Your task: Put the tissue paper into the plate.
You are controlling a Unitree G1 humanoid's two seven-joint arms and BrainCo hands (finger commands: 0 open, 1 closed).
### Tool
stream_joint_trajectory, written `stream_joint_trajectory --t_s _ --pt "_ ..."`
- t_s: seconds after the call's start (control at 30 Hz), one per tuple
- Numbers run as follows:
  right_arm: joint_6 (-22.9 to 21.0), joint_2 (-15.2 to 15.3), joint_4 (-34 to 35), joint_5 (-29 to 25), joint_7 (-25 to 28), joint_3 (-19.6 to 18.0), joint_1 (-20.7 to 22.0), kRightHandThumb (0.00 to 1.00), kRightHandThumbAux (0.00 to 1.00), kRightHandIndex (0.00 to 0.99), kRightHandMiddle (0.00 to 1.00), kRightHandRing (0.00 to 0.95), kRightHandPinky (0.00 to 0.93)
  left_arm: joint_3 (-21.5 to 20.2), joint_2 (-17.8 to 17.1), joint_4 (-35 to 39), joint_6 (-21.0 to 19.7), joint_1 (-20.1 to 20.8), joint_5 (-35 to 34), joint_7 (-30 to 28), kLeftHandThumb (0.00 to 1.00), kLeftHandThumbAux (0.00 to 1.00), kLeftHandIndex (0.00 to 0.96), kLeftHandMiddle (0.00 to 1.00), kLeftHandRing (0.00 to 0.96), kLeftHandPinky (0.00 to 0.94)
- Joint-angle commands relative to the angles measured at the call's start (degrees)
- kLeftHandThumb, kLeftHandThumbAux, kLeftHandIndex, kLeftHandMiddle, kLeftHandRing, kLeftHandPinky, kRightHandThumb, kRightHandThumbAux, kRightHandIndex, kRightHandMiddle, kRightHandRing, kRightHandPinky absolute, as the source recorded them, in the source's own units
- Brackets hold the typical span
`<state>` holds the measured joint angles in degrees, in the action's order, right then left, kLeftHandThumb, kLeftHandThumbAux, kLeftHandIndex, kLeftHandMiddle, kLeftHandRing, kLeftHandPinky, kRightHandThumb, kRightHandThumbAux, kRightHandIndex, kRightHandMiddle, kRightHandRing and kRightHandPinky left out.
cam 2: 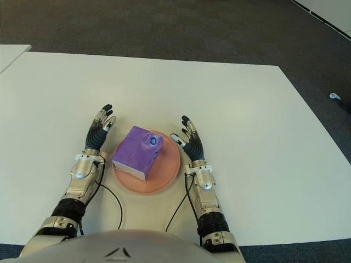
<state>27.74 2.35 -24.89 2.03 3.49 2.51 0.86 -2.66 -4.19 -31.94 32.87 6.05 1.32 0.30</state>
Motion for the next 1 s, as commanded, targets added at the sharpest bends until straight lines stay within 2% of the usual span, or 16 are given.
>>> stream_joint_trajectory --t_s 0.03,0.5,0.7,1.0 --pt "-5.6 -0.1 -4.3 0.1 -0.5 -0.4 -4.2 0.022 0.543 0.000 0.000 0.000 0.000 -0.3 0.1 -1.3 0.7 0.3 0.7 0.9 0.000 0.426 0.000 0.000 0.000 0.000" --pt "-7.7 -1.3 -2.1 -0.7 -1.5 -1.3 -5.1 0.041 0.591 0.000 0.000 0.000 0.000 -0.7 1.0 0.1 -2.1 -0.5 0.4 1.5 0.000 0.418 0.000 0.000 0.000 0.000" --pt "-7.0 -1.8 -1.7 -1.2 -1.4 -1.8 -5.6 0.025 0.625 0.000 0.000 0.000 0.000 -1.2 1.1 0.5 -4.9 -0.9 -1.8 -0.2 0.000 0.425 0.000 0.000 0.000 0.000" --pt "-5.2 -2.4 -1.4 -1.8 -1.5 -2.2 -6.4 0.001 0.642 0.000 0.000 0.000 0.000 -0.7 1.4 0.1 -5.2 -1.9 -2.0 -1.0 0.000 0.407 0.000 0.000 0.000 0.000"
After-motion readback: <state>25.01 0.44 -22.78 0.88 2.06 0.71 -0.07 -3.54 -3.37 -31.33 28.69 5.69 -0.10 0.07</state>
